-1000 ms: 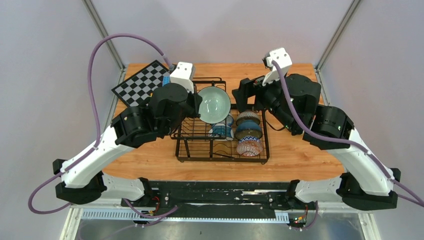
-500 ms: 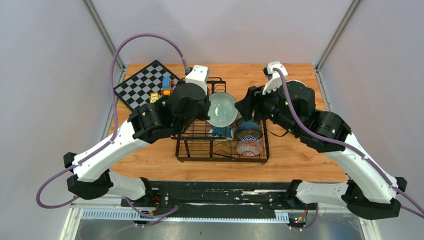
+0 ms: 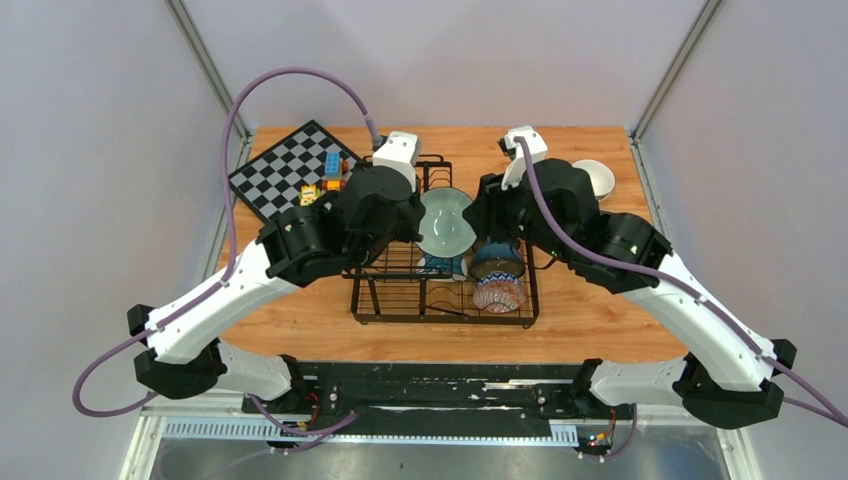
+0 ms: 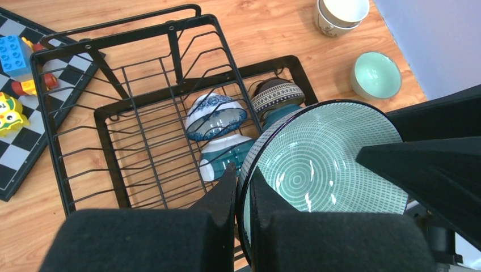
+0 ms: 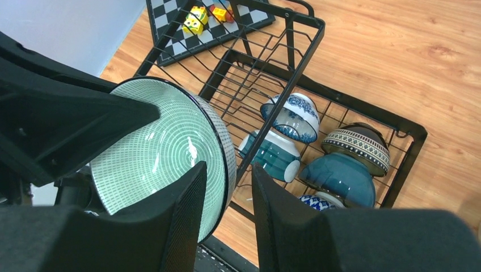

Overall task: Unload the bowls from the dish rack
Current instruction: Place the bowl with the bowl.

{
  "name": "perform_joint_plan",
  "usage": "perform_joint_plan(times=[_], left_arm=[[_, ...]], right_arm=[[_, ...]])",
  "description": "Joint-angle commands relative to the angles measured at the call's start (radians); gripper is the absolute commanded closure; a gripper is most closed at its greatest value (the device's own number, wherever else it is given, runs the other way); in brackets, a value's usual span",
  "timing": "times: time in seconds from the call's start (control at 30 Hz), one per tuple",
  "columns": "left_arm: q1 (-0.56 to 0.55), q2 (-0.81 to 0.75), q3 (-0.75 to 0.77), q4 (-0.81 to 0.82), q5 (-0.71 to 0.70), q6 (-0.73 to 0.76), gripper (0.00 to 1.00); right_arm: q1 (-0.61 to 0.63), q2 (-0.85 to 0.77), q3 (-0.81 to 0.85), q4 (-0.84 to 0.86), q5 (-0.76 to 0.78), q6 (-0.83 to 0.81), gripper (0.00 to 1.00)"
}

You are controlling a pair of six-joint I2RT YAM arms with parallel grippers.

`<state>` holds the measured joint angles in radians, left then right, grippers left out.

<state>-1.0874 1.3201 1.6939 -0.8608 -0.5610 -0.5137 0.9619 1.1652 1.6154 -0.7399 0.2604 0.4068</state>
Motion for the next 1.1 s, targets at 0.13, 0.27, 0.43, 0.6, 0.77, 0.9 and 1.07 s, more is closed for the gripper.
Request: perform_joint_plan(times=[0.13, 0.27, 0.43, 0.6, 0.77, 0.9, 1.07], left_arm=[[0.007, 0.014, 0.014, 0.057, 0.009, -0.030, 1.00], [0.007, 0.021, 0.011, 0.062, 0.016, -0.028, 1.00], [0.006, 0.021, 0.001, 0.078, 0.028, -0.027, 0.99], [0.007, 0.015, -0.004, 0.094, 0.048, -0.026, 0.62], [0.007, -0.001, 0.013, 0.098, 0.089, -0.019, 0.18], [0.007, -0.045, 0.031, 0.095, 0.095, 0.007, 0.00], [0.006, -0.229, -0.154, 0.234, 0.039, 0.063, 0.00]], right_arm=[[-0.012, 0.040, 0.005, -0.081, 0.051, 0.010, 0.71], [-0.012, 0.042, -0.005, -0.090, 0.058, 0.013, 0.81], [-0.011, 0.041, -0.011, -0.096, 0.059, 0.014, 1.00], [-0.011, 0.037, -0.002, -0.103, 0.066, 0.003, 1.00], [-0.016, 0.035, 0.050, -0.152, 0.124, -0.036, 1.00], [-0.077, 0.034, 0.148, -0.263, 0.209, -0.119, 1.00], [-0.404, -0.018, 0.101, -0.306, 0.071, -0.117, 1.00]])
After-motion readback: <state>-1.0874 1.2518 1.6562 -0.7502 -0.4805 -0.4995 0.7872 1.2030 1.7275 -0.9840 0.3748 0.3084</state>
